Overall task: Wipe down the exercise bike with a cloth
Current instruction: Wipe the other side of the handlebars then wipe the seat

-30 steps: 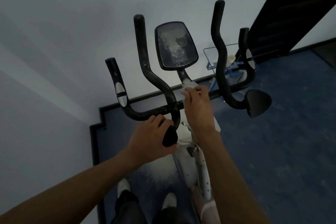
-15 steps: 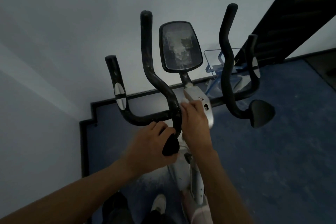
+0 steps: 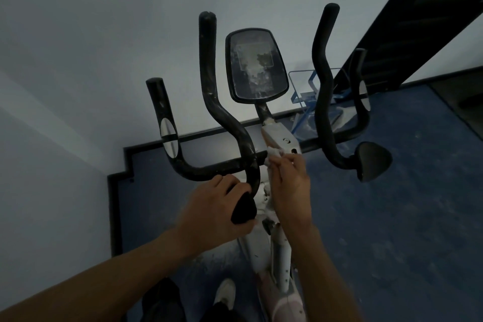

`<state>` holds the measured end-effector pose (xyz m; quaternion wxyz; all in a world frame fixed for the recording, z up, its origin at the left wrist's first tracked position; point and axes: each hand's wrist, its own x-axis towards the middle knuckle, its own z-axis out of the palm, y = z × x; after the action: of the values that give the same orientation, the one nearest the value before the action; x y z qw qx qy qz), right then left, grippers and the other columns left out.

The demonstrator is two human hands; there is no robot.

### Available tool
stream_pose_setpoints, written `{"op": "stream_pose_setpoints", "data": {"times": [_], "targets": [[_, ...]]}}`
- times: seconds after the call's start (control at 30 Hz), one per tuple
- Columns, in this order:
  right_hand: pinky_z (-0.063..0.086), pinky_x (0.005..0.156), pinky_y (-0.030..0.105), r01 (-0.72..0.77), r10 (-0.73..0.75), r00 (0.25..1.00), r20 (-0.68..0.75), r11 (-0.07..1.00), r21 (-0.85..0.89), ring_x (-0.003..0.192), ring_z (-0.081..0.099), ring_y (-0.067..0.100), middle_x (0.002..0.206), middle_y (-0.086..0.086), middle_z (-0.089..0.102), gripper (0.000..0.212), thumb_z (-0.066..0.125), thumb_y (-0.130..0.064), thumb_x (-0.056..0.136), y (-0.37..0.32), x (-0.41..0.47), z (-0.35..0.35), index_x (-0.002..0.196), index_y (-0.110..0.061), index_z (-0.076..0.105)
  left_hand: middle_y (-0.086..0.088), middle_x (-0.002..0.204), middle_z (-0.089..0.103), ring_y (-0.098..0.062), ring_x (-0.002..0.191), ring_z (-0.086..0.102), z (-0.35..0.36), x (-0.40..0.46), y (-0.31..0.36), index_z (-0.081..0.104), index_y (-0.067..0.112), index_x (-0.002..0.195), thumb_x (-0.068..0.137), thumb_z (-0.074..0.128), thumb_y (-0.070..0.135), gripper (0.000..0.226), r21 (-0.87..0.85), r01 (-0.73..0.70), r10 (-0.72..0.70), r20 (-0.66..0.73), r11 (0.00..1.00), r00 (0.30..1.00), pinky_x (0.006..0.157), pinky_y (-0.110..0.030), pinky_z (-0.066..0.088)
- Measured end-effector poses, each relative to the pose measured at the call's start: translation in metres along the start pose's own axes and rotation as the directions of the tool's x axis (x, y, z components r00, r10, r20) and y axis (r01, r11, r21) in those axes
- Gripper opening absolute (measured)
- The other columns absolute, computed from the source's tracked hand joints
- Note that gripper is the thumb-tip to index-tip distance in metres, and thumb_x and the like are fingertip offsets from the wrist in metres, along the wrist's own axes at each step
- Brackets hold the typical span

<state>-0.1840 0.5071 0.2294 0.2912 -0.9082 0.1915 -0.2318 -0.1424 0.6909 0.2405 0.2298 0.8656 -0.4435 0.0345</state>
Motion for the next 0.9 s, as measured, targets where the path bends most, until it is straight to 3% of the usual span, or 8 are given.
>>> {"op": "stream_pose_setpoints", "data": {"times": [0.17,0.27,0.37,0.5,0.57,0.67,0.8,0.9], "targets": [[0.049,0.092,0.021,0.015,-0.008,0.998,0.056,0.991,-0.131,0.106,0.056,0.015,0.114,0.007,0.060,0.022,0.072,-0.009,0.090,-0.017,0.024,0.004,0.111,-0.010,0.067,0.003,0.104,0.063,-0.013,0.085,0.056,0.000,-0.001,0.000,0.065,0.020,0.112,0.077,0.070,0.063,0.055,0.030,-0.006,0.006,-0.002,1.000,1.000,0.068,-0.020,0.044],[0.052,0.087,0.018,0.039,-0.036,0.997,0.074,0.998,-0.046,0.099,0.058,0.012,0.110,0.009,0.062,0.017,0.055,-0.013,0.099,-0.019,0.023,0.004,0.106,-0.007,0.069,0.003,0.105,0.063,-0.013,0.085,0.056,0.000,0.000,0.001,0.064,0.021,0.112,0.078,0.070,0.064,0.055,0.029,-0.006,0.006,0.000,1.000,1.000,0.069,-0.020,0.043],[0.048,0.088,0.006,0.071,-0.070,0.995,0.068,0.997,-0.002,0.098,0.061,0.007,0.114,0.007,0.060,0.014,0.058,-0.007,0.100,-0.011,0.006,-0.003,0.108,-0.008,0.070,0.004,0.105,0.063,-0.011,0.086,0.055,-0.002,0.000,0.001,0.064,0.021,0.112,0.079,0.068,0.065,0.055,0.012,0.004,-0.004,0.004,1.000,1.000,0.071,-0.019,0.040],[0.057,0.080,0.030,0.022,-0.024,0.999,-0.033,0.997,-0.068,0.099,0.060,0.019,0.113,0.012,0.064,0.019,0.066,-0.003,0.094,-0.006,0.021,-0.012,0.113,-0.006,0.064,0.003,0.107,0.062,-0.012,0.088,0.055,-0.003,0.000,0.001,0.064,0.021,0.114,0.079,0.068,0.064,0.055,0.010,0.001,-0.001,0.012,1.000,1.000,0.071,-0.019,0.041],[0.052,0.090,0.025,0.074,-0.053,0.995,0.090,0.965,-0.252,0.109,0.054,0.021,0.124,0.011,0.060,0.031,0.069,-0.004,0.091,-0.013,0.036,-0.010,0.121,-0.008,0.062,0.003,0.106,0.063,-0.013,0.088,0.056,-0.003,-0.001,0.001,0.065,0.021,0.113,0.077,0.071,0.063,0.056,0.020,0.002,-0.002,0.011,1.000,1.000,0.071,-0.018,0.040],[0.039,0.090,0.018,0.055,-0.005,0.974,0.227,0.975,-0.216,0.110,0.047,0.015,0.123,0.007,0.058,0.023,0.058,-0.009,0.097,-0.019,0.055,0.002,0.119,-0.013,0.064,0.003,0.104,0.064,-0.014,0.086,0.057,-0.002,-0.001,0.002,0.065,0.020,0.112,0.075,0.073,0.061,0.056,0.026,0.002,-0.002,-0.001,1.000,1.000,0.070,-0.018,0.038],[0.044,0.092,0.020,0.165,-0.077,0.934,0.349,0.958,-0.233,0.107,0.056,0.010,0.120,0.001,0.058,0.013,0.058,-0.013,0.099,-0.015,0.052,0.007,0.105,-0.014,0.069,0.003,0.104,0.063,-0.013,0.086,0.056,-0.001,-0.001,0.002,0.065,0.020,0.111,0.075,0.072,0.062,0.056,0.027,0.004,-0.004,-0.002,1.000,1.000,0.070,-0.018,0.039],[0.047,0.095,0.021,0.178,-0.100,0.930,0.354,0.965,-0.195,0.103,0.059,0.011,0.125,-0.001,0.053,0.021,0.060,-0.010,0.098,-0.005,0.044,-0.003,0.116,-0.011,0.069,0.003,0.104,0.063,-0.013,0.086,0.056,0.000,-0.001,0.000,0.065,0.020,0.112,0.076,0.071,0.063,0.056,0.011,0.002,-0.002,0.000,1.000,1.000,0.070,-0.020,0.043]]}}
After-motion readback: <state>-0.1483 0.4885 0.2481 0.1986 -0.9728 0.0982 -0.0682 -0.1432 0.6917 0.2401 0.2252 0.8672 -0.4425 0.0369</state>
